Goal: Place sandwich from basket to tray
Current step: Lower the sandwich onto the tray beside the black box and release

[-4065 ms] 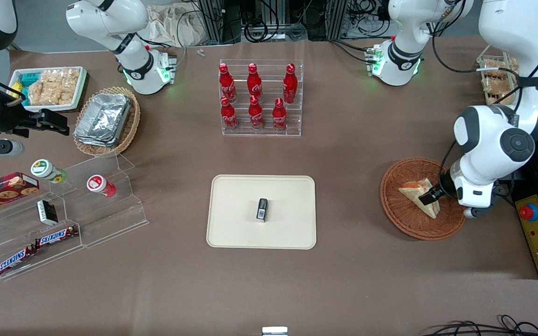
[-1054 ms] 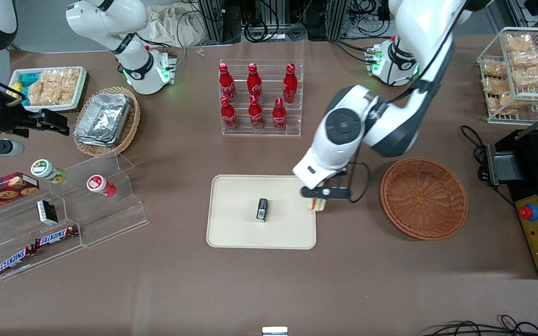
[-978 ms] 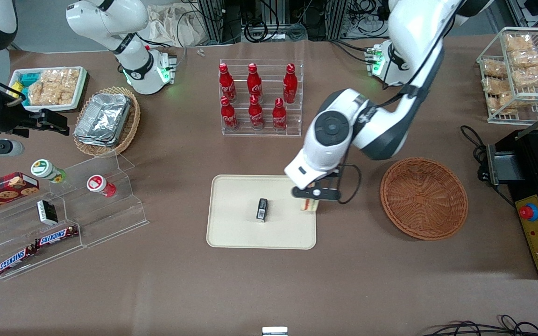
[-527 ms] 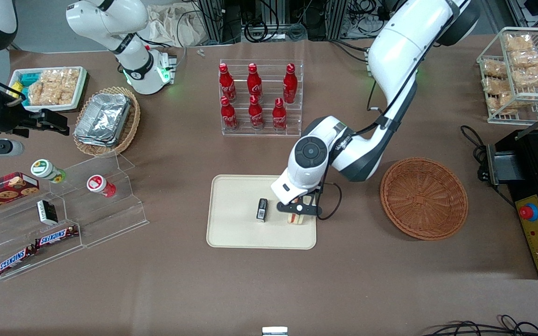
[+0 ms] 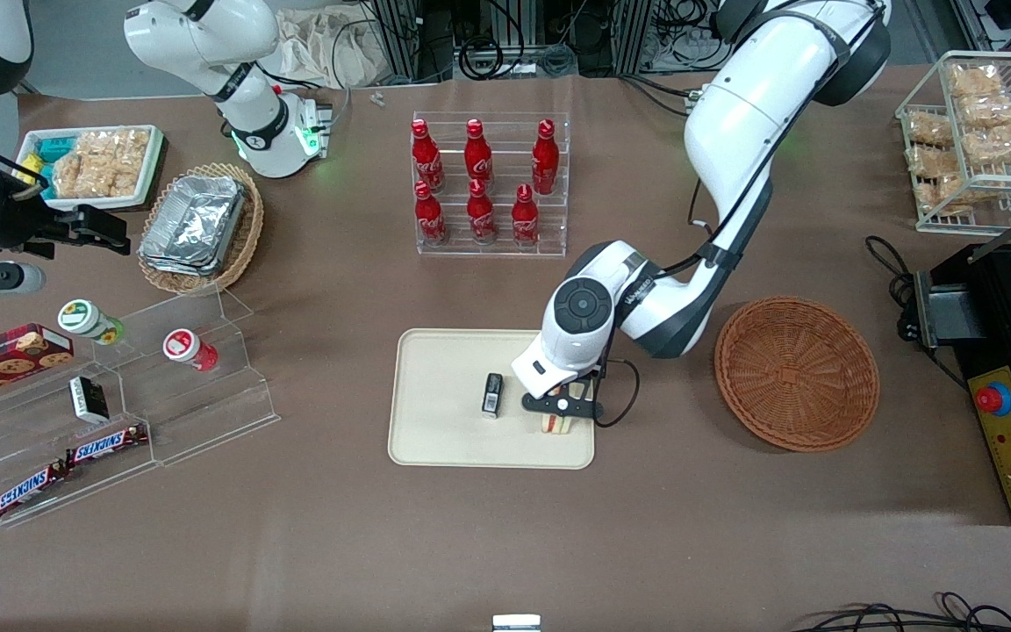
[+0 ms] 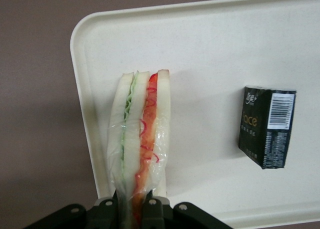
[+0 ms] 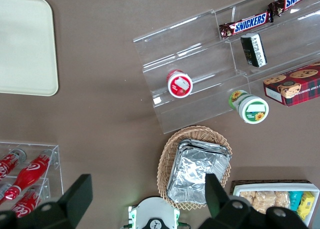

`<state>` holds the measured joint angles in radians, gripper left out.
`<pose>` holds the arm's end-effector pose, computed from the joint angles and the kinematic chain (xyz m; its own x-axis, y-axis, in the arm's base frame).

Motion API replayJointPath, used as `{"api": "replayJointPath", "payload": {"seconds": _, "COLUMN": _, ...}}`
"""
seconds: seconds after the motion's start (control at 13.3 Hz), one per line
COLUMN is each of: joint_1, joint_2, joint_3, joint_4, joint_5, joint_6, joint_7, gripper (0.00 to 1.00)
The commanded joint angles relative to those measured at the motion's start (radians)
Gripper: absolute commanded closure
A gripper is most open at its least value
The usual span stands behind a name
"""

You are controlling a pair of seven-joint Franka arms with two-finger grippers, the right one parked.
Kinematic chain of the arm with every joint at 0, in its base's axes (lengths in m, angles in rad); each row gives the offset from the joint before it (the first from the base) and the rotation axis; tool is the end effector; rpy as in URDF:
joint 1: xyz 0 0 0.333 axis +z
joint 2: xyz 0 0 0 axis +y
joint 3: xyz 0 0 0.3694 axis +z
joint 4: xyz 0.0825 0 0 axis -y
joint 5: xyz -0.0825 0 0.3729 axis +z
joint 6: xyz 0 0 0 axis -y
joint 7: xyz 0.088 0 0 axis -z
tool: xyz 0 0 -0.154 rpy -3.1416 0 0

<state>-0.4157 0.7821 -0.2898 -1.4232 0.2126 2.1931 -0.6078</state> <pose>0.6130 -0.4446 0.2434 0.9905 -0.1373 0.0031 -0.1374 -0.9899 0.0361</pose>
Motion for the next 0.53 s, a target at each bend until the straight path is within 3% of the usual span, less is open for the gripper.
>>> {"api": "replayJointPath", "payload": {"seconds": 0.0, "joint_1": -0.003, "joint_2": 0.023, "joint_3": -0.003, "joint_4": 0.036, "joint_5": 0.028, "joint_6": -0.004, "joint_7": -0.052, "gripper": 0.88}}
{"api": "replayJointPath", "payload": {"seconds": 0.08, "joint_1": -0.003, "joint_2": 0.020, "joint_3": -0.003, "joint_4": 0.036, "joint_5": 0.028, "joint_6": -0.007, "joint_7": -0.078, "gripper": 0.66}}
{"api": "replayJointPath", "payload": {"seconds": 0.15, "joint_1": -0.005, "joint_2": 0.019, "joint_3": -0.003, "joint_4": 0.036, "joint_5": 0.030, "joint_6": -0.012, "joint_7": -0.113, "gripper": 0.11}}
{"api": "replayJointPath", "payload": {"seconds": 0.23, "joint_1": -0.006, "joint_2": 0.014, "joint_3": -0.003, "joint_4": 0.033, "joint_5": 0.033, "joint_6": -0.018, "joint_7": -0.141, "gripper": 0.01}}
{"api": "replayJointPath", "payload": {"seconds": 0.45, "joint_1": 0.001, "joint_2": -0.018, "joint_3": -0.006, "joint_4": 0.035, "joint_5": 0.022, "joint_6": -0.126, "joint_7": -0.139, "gripper": 0.00}}
